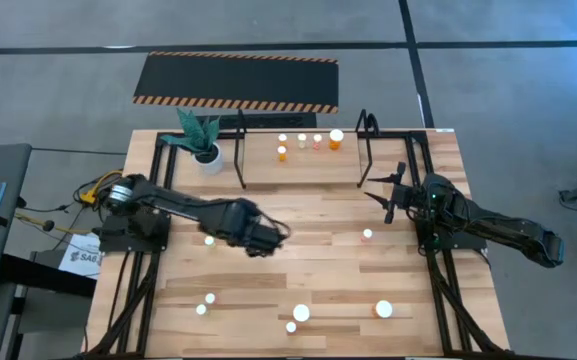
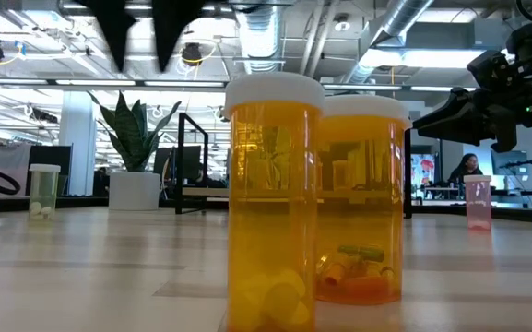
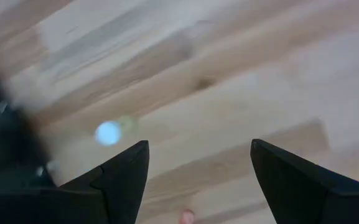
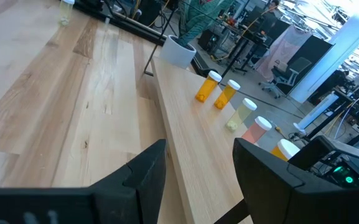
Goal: Pick and place medicine bottles onto shelf by color
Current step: Put the top small yellow pill bottle aligned with the other yellow pill bottle on the shelf
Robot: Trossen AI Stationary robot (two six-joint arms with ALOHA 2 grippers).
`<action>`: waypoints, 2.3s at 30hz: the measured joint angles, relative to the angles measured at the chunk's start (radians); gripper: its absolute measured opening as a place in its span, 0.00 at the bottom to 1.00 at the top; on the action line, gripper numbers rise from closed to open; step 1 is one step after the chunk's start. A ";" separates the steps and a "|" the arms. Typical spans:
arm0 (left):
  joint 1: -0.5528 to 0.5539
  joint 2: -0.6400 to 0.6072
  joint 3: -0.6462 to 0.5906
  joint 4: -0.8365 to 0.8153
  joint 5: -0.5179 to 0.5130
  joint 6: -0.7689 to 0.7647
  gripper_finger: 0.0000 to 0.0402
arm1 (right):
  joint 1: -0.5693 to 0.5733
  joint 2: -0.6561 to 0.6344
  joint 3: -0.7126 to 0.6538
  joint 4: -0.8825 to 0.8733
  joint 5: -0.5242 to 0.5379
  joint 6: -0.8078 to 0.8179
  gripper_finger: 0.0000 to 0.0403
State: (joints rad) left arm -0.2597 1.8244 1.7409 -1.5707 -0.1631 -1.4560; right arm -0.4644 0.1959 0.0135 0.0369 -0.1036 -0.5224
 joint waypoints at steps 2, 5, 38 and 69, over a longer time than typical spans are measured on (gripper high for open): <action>-0.022 -0.057 -0.098 0.000 -0.023 -0.124 0.67 | 0.000 0.000 0.000 -0.001 0.000 0.000 0.51; -0.053 -0.130 -0.241 0.016 -0.049 -0.289 0.67 | 0.000 0.000 0.000 0.000 0.000 0.000 0.51; -0.022 -0.294 -0.881 0.574 0.018 -0.498 0.68 | 0.000 0.000 0.000 0.000 0.000 0.000 0.51; -0.009 -0.294 -0.895 0.635 -0.009 -0.346 0.33 | 0.000 0.000 0.000 0.000 0.000 0.000 0.51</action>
State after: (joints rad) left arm -0.2684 1.5307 0.8459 -0.9360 -0.1722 -1.8020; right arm -0.4644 0.1960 0.0135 0.0368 -0.1036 -0.5224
